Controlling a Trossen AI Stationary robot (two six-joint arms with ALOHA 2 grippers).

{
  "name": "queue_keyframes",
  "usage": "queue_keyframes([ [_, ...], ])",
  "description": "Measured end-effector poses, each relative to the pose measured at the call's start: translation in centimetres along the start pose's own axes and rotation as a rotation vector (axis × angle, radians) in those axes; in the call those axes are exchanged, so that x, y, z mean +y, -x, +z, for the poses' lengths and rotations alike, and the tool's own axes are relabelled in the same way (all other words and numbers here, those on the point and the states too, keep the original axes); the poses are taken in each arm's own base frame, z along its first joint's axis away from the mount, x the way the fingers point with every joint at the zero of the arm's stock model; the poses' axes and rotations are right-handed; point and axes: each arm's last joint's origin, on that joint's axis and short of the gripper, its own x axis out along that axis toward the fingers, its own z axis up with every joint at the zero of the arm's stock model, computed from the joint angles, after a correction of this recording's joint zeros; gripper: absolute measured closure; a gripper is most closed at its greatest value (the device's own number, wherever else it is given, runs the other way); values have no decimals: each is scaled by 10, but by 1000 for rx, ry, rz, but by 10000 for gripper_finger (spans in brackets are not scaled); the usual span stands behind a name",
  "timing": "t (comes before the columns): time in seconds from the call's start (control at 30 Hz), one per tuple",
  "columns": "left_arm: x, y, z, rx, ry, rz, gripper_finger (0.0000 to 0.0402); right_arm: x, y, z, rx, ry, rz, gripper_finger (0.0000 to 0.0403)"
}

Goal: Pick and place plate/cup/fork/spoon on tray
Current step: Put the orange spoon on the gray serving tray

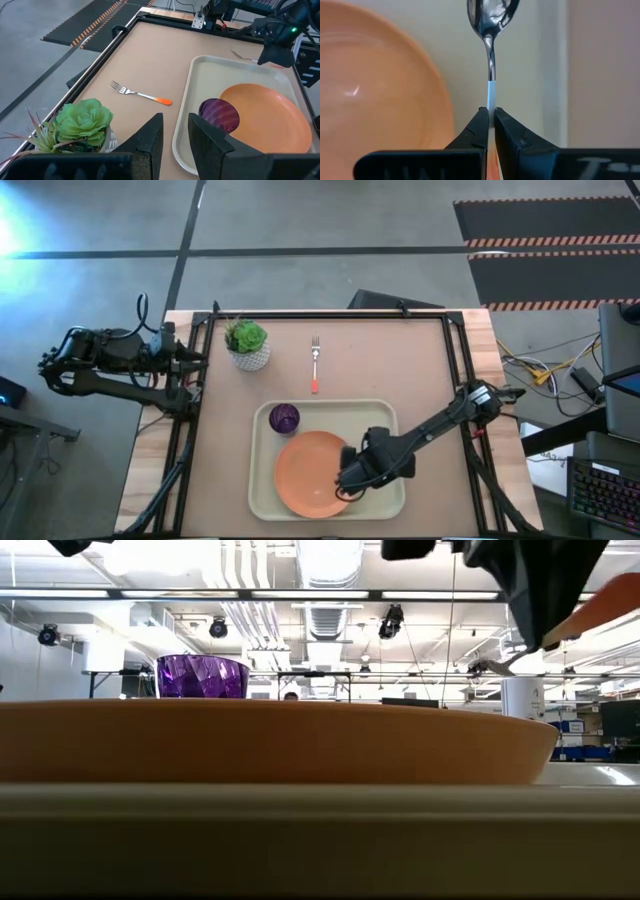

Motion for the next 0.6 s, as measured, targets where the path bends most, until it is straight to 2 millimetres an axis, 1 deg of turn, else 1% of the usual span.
queue_keyframes([
  [0.17, 0, 0, 0, 0, 0, 0, 329, 4, -1, -3, 20, 59, 46, 394],
  [0.27, 0, 0, 0, 0, 0, 0, 329, 3, -5, -6, 23, 73, 52, 394],
  [0.47, 0, 0, 0, 0, -5, 0, 329, 1, -23, -15, 44, 89, 84, 394],
  [0.6, 0, 0, 0, 0, -6, 0, 329, -1, -41, -16, 49, 92, 92, 394],
])
